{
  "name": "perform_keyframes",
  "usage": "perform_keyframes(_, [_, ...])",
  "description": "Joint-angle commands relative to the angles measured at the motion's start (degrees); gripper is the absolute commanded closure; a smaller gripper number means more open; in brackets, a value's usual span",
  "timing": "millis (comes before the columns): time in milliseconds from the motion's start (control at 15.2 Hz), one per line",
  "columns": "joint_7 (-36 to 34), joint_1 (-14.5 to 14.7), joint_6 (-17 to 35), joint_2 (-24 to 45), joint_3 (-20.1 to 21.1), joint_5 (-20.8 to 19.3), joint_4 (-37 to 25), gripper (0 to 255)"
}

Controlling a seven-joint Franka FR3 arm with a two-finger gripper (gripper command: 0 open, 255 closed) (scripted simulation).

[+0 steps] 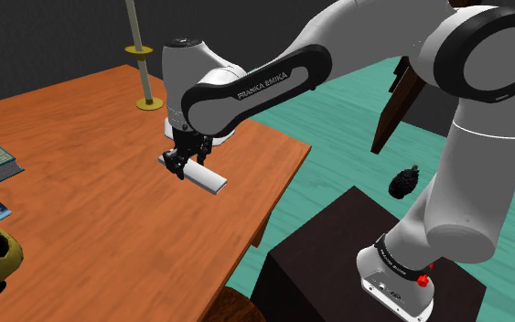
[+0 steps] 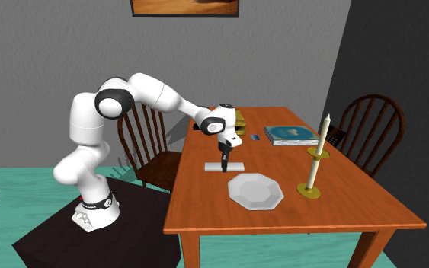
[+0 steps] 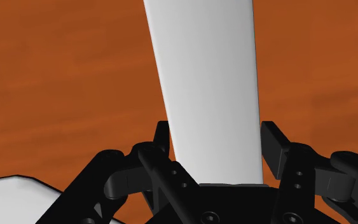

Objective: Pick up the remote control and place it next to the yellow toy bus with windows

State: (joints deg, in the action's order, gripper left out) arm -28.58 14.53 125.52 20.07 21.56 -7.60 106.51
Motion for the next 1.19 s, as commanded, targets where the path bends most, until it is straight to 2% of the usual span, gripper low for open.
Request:
perform_keyframes(0, [0.1,-0.1,-0.6,-0.4,0.1,0.2,-0.2,255])
perform_keyframes(1122, [1.6,-0.7,-12.0,-5.3,1.0,2.7,-7.0,255])
